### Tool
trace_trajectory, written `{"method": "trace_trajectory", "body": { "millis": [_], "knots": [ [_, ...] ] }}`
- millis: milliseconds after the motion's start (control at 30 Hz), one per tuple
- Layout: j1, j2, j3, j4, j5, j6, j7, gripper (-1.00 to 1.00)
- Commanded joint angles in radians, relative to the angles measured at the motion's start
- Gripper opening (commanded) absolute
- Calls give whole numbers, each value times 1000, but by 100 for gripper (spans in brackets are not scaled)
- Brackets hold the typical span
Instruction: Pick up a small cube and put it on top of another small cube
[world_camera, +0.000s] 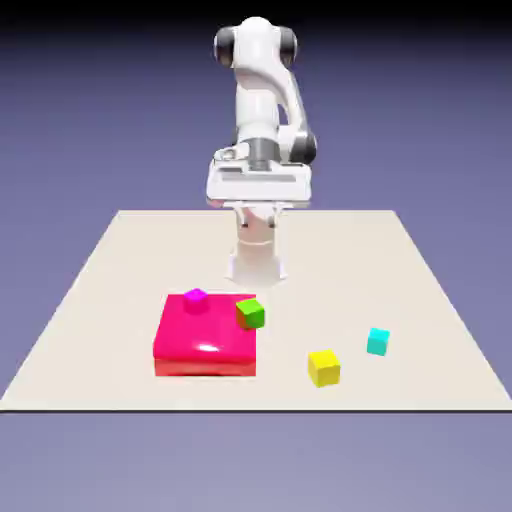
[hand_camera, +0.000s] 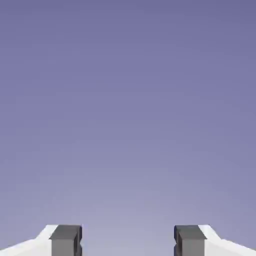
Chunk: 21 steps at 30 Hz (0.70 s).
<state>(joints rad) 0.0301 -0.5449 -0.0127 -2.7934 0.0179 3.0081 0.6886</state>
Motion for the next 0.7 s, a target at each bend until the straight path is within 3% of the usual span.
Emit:
{"method": "trace_trajectory", "body": {
  "millis": [0,667],
  "knots": [
    [15,21,-11,14,15,-24,-44,0],
    [315,438,-221,289,313,-503,-913,0]
  ]
}}
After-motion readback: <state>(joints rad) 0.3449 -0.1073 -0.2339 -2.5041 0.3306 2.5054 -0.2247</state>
